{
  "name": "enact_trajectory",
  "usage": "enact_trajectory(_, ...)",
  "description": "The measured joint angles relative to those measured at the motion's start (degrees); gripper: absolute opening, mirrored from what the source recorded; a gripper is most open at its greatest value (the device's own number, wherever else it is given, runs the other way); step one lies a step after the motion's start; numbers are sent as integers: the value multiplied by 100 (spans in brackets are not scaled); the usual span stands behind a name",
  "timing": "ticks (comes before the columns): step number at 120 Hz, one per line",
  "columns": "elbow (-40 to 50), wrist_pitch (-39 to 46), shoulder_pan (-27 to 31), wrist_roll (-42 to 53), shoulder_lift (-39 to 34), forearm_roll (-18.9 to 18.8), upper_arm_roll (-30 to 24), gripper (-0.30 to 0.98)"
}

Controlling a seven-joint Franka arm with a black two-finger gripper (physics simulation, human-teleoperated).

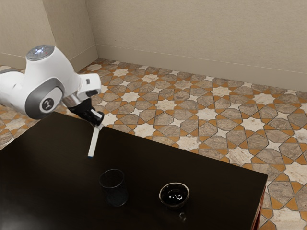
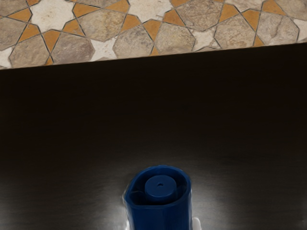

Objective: Put the marker into the pen holder.

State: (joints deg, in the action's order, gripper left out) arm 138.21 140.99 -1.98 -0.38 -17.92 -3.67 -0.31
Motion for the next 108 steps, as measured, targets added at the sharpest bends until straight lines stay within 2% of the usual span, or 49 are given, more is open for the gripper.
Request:
enact_trajectory(12,-20,-35,-242,-42,29,127,-7,-10)
enact_trajectory(34,-240,-65,-586,-108,562,352,-70,-10)
enact_trajectory(64,-154,-84,-666,-165,892,525,-78,-10)
enact_trajectory(88,276,-126,-617,-196,935,543,-74,-10)
enact_trajectory(92,323,-145,-616,-198,934,551,-76,-7)
enact_trajectory(108,252,-217,-605,-97,871,660,-68,23)
